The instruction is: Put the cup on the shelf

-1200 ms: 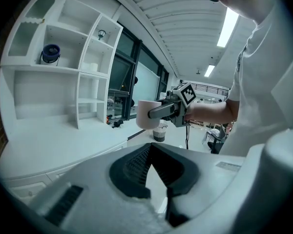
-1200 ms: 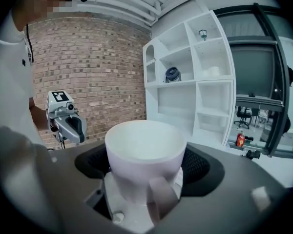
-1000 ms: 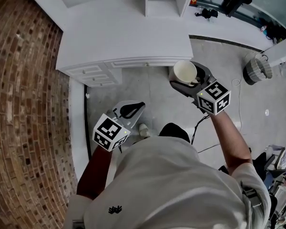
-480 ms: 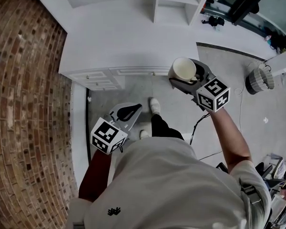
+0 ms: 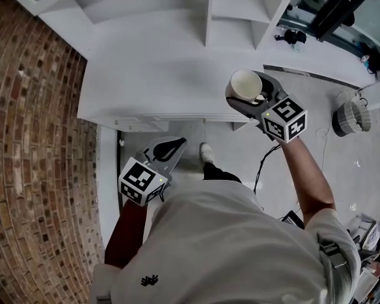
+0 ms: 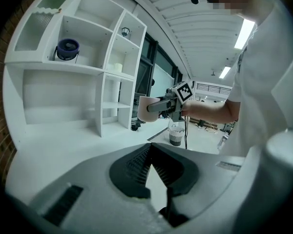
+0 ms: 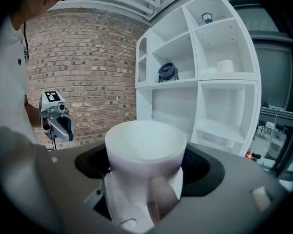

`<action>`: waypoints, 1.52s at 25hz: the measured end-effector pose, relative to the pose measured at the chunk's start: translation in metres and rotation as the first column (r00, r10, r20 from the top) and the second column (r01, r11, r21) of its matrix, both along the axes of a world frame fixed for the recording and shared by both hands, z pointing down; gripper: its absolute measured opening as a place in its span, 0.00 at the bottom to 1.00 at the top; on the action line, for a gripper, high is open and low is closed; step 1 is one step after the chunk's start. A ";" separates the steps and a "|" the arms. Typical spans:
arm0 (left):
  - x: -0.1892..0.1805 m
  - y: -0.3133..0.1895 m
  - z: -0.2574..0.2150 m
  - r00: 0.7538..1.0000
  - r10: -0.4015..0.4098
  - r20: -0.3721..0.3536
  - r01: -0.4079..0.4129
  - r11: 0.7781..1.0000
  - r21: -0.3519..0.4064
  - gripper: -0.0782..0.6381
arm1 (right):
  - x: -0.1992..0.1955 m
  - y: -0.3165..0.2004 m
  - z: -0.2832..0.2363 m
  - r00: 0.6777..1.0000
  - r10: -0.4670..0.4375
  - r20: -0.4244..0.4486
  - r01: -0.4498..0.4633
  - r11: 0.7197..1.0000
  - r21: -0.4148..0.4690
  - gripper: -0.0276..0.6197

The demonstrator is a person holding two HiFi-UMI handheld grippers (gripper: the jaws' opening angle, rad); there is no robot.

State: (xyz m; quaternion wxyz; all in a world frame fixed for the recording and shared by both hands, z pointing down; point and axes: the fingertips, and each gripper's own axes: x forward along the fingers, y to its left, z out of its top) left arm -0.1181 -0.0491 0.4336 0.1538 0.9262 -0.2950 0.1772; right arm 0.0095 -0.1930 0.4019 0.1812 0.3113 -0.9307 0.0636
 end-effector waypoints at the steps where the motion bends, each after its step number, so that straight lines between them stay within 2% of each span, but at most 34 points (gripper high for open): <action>1: 0.003 -0.010 -0.002 1.000 -0.002 0.000 0.002 1.000 0.000 0.12 | 0.004 -0.011 -0.001 1.000 0.000 0.000 0.000 1.000 0.002 0.72; 11: 0.039 -0.098 -0.003 1.000 -0.017 -0.003 0.017 1.000 -0.005 0.12 | 0.041 -0.114 -0.011 1.000 -0.005 0.000 0.005 1.000 0.016 0.72; 19: 0.057 -0.140 0.003 0.999 -0.032 -0.016 0.032 0.999 -0.006 0.12 | 0.056 -0.182 -0.011 1.000 -0.003 0.003 0.003 1.000 0.031 0.72; 24: 0.045 -0.158 0.008 1.000 -0.024 -0.005 0.024 1.000 -0.017 0.12 | 0.056 -0.225 -0.016 1.000 0.028 0.013 -0.028 0.999 0.039 0.72; 30: 0.032 -0.185 0.000 1.000 -0.004 0.005 0.004 1.000 0.004 0.12 | 0.061 -0.283 -0.018 0.996 0.092 0.006 -0.093 0.995 0.044 0.72; 38: 0.003 -0.212 0.001 0.999 -0.024 0.023 0.024 1.000 0.009 0.12 | 0.061 -0.348 -0.021 0.988 0.154 0.007 -0.155 0.987 0.051 0.72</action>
